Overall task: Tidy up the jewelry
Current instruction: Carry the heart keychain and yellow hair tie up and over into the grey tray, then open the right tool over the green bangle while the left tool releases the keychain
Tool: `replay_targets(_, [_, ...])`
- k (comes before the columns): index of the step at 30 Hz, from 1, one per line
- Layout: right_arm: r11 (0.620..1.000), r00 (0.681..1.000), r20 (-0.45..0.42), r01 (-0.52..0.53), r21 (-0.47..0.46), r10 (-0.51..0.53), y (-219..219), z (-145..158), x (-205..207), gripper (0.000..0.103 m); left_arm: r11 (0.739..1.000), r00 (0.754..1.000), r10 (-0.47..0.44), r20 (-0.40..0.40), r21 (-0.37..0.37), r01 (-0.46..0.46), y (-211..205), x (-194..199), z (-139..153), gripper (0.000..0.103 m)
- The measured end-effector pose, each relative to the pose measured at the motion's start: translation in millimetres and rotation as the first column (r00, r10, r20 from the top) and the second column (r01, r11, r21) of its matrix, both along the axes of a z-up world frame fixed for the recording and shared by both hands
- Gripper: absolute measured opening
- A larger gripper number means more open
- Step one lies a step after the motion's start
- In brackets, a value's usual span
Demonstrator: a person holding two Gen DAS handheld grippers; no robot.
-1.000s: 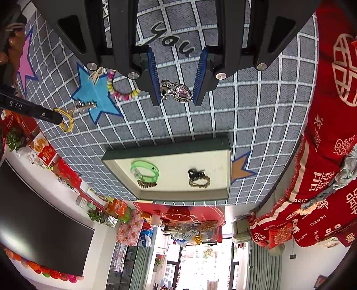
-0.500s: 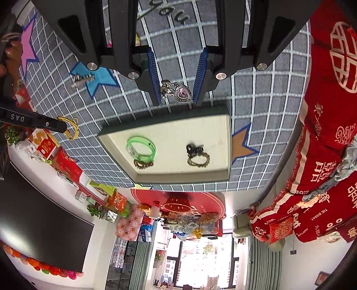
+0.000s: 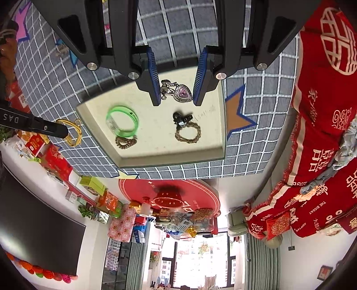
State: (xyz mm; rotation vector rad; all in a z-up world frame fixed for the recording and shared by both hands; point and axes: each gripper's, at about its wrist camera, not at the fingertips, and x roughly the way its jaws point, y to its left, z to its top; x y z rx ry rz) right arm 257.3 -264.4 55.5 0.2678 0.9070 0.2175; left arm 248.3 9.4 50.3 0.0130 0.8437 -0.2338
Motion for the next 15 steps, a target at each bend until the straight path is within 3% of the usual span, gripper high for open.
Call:
replay_targets(4, [1.000,1.000,-0.021,-0.006,-0.010,0.005,4.9,-7.5,22.1,0.014,1.000,0.999,0.006,-0.039,-0.019,-0.006,-0.5,26.4,-10.4,0.043])
replay_targets(15, [0.999,0.992,-0.124,-0.020,-0.029,0.016,22.7,-60.4,67.9,0.014,0.999,0.994,-0.002,-0.113,0.032,0.006,-13.8,69.4,-56.0,0.043])
